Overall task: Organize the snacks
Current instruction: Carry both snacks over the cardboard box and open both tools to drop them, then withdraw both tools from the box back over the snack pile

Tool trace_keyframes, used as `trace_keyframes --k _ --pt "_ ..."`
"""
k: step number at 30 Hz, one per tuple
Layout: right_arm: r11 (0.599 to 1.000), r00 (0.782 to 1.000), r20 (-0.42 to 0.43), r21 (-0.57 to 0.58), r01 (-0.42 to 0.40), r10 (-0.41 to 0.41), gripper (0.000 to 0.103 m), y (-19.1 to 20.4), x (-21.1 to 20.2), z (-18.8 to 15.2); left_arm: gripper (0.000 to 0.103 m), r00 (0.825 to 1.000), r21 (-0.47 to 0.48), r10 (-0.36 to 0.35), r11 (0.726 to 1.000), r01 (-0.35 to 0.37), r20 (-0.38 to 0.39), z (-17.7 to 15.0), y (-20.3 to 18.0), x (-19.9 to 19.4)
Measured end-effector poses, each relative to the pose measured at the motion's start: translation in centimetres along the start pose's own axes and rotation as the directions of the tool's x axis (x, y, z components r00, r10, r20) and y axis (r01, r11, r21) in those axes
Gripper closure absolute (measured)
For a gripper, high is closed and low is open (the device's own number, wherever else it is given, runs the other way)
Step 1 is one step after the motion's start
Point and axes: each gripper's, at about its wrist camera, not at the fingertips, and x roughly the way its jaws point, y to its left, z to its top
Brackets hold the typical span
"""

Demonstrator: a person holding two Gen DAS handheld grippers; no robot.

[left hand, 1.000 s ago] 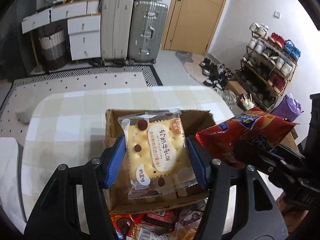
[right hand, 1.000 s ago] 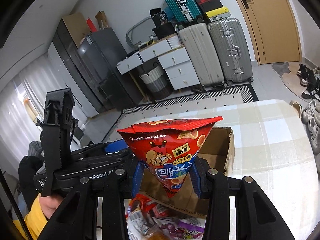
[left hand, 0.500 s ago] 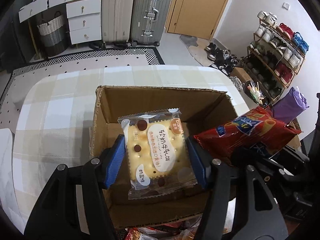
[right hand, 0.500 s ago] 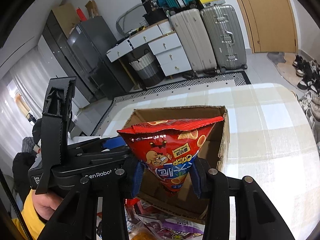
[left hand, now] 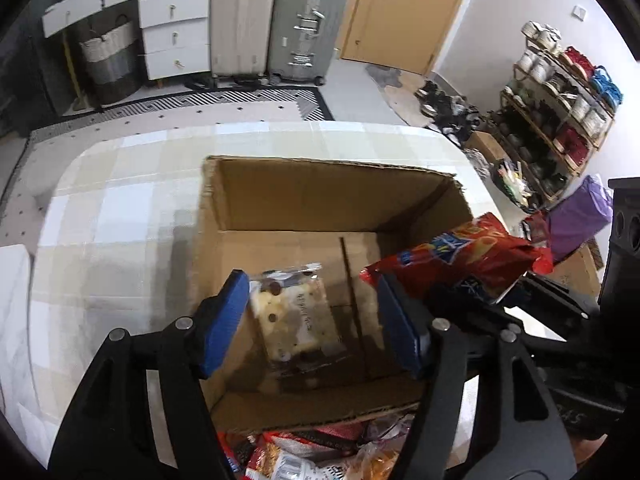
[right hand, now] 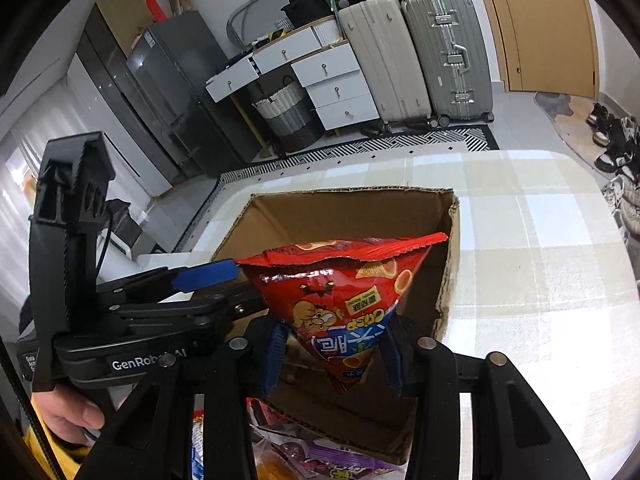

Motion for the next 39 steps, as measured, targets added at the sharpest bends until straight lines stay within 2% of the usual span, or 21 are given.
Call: trace_keyframes --k 7,11,16,19,22,25,31,39 --pt "0.999 0.999 0.026 -0.005 0.039 -0.038 0.052 0.0 -1.0 0.0 0.038 0.999 -0.01 0.027 1.0 -0.027 0.021 -1.2 -0.9 -2.9" --pt "0.998 0.998 0.028 -0.022 0.063 -0.063 0.038 0.4 -1.6 -0.1 0.037 0.998 -0.029 0.063 0.998 -0.063 0.024 -1.7 -1.0 -4.4" --pt "0.994 0.995 0.019 -0.059 0.094 -0.093 0.033 1.3 -1.9 -0.4 0.035 0.994 -0.031 0.106 0.994 -0.106 0.023 -2.7 -0.7 -6.2" --pt "0.987 0.99 0.071 -0.093 0.131 -0.125 0.031 2.3 -3.0 -0.6 0.032 0.993 -0.032 0.113 0.993 -0.112 0.031 -3.2 -0.7 -7.6" --pt "0.981 0.981 0.107 -0.092 0.169 -0.159 0.031 2.8 -4.3 -0.8 0.025 0.992 -0.028 0.117 0.993 -0.116 0.046 -3.8 -0.9 -9.0" --pt "0.991 0.985 0.141 -0.066 0.114 -0.104 0.031 3.6 -6.6 -1.0 0.024 0.992 -0.026 0.105 0.994 -0.104 0.07 -4.4 -1.2 -10.9" --pt "0.992 0.973 0.221 -0.084 0.089 -0.069 0.02 6.0 -10.9 -2.3 0.024 0.985 0.0 0.125 0.992 -0.126 0.115 -5.9 -3.1 -15.5" --pt "0.998 0.951 0.308 -0.036 0.042 -0.028 0.019 7.4 -17.8 -6.3 0.021 0.966 0.026 0.132 0.99 -0.141 0.224 -9.8 -5.7 -23.4"
